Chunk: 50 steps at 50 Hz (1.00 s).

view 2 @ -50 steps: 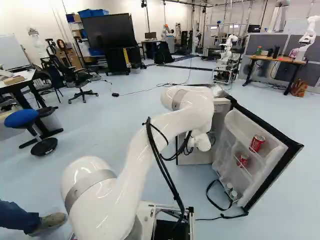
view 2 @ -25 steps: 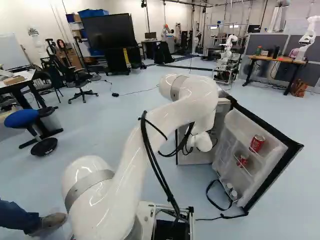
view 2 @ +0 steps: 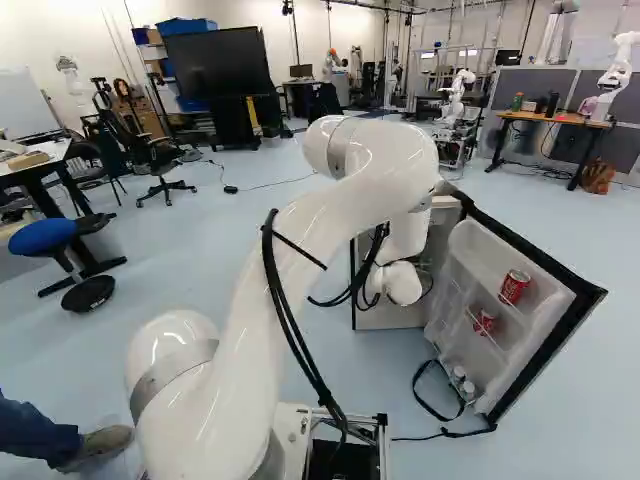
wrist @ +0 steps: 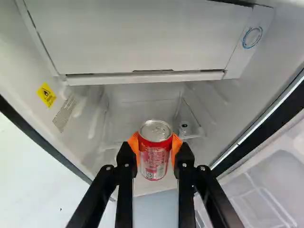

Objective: Grab a drink from the fridge

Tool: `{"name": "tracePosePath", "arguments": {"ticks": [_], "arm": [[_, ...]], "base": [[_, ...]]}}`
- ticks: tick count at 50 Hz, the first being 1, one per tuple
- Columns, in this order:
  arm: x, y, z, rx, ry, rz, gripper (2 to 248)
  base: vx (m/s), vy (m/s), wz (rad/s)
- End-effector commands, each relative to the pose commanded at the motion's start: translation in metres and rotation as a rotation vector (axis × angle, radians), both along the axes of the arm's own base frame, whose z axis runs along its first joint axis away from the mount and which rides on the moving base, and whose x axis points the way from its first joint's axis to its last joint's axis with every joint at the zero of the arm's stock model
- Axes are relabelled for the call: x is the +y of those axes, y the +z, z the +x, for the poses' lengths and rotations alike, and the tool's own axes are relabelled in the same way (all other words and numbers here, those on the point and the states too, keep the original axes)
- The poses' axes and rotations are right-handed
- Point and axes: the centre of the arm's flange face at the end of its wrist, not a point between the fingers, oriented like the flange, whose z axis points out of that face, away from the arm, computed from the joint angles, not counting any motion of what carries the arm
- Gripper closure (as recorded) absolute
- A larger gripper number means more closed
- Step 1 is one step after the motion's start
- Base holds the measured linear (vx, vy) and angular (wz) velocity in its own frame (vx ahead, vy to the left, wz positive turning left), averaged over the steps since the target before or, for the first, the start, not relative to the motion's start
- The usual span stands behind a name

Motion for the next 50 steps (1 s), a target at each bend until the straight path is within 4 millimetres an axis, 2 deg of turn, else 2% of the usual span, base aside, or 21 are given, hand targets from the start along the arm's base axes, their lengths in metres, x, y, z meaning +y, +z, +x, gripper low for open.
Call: {"name": "tracePosePath", "arguments": {"ticks": [24, 50], "arm": [[0.019, 0.036, -0.02, -0.002, 0.004, -0.002, 162], [0.022, 0.07, -0.024, -0.032, 0.004, -0.026, 162]], "base": [[0.0, 0.0, 0.0], [0.0, 0.0, 0.0]]}}
